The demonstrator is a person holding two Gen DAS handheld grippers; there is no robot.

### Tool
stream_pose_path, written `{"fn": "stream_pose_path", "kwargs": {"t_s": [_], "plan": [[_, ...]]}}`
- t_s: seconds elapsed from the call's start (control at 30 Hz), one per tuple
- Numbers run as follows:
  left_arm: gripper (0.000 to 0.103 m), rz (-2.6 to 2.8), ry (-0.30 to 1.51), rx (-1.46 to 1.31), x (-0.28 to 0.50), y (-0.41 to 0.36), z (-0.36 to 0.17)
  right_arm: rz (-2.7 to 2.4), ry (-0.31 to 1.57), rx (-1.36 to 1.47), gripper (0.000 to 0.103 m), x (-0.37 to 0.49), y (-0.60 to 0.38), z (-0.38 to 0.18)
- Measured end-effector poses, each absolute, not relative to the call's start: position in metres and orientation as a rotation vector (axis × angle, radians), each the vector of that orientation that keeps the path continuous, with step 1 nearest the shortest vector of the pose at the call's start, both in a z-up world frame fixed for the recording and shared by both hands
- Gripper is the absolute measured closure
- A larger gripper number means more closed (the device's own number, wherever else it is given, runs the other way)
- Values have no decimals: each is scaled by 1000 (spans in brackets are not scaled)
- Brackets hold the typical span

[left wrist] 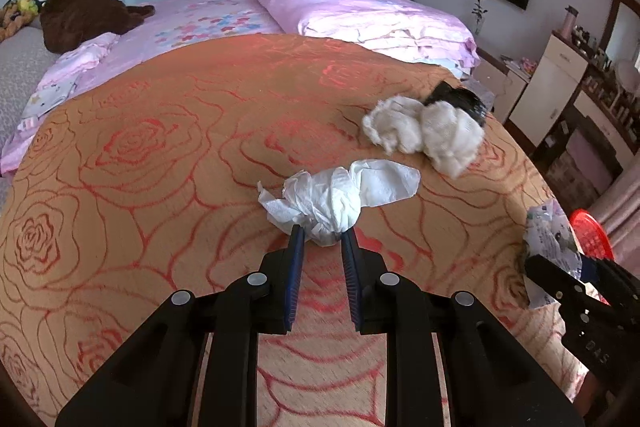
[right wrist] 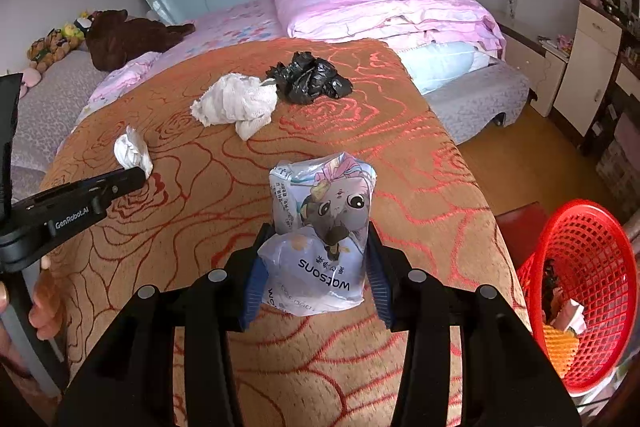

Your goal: Collect trash

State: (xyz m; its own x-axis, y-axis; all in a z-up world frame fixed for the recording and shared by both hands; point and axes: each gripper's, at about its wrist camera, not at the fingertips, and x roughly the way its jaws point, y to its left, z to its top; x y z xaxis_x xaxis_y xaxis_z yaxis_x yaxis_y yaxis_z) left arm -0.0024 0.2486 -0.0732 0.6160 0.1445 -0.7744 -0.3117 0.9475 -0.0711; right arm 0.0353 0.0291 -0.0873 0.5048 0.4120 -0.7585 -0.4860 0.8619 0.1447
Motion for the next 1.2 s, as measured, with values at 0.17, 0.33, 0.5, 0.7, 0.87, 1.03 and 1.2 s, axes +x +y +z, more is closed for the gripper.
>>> {"fn": "stream_pose_path", "kwargs": {"t_s": [0.17, 0.33, 0.5, 0.7, 0.87, 1.03, 1.2], "plan": [[84, 224, 877, -224, -13, 236, -71, 550, 890, -79, 60, 30, 22, -84], [84, 179, 885, -228, -22, 221, -70, 558, 883, -92, 60, 21, 19, -81], [84, 159, 902, -226, -28, 212, -74, 559, 888, -87, 60, 17, 14, -82], [68, 205, 865, -254, -30, 225, -67, 571, 892, -82, 57, 18, 14, -84], [46, 219, 818, -242, -25, 235, -59, 567, 898, -71, 48, 20, 14, -89], [36, 213, 822, -171, -1, 234, -61, 561, 890, -64, 43, 20, 12, -89], [37, 213, 866, -196, 23, 244, -71, 554, 881, -63, 43, 21, 9, -88]]}}
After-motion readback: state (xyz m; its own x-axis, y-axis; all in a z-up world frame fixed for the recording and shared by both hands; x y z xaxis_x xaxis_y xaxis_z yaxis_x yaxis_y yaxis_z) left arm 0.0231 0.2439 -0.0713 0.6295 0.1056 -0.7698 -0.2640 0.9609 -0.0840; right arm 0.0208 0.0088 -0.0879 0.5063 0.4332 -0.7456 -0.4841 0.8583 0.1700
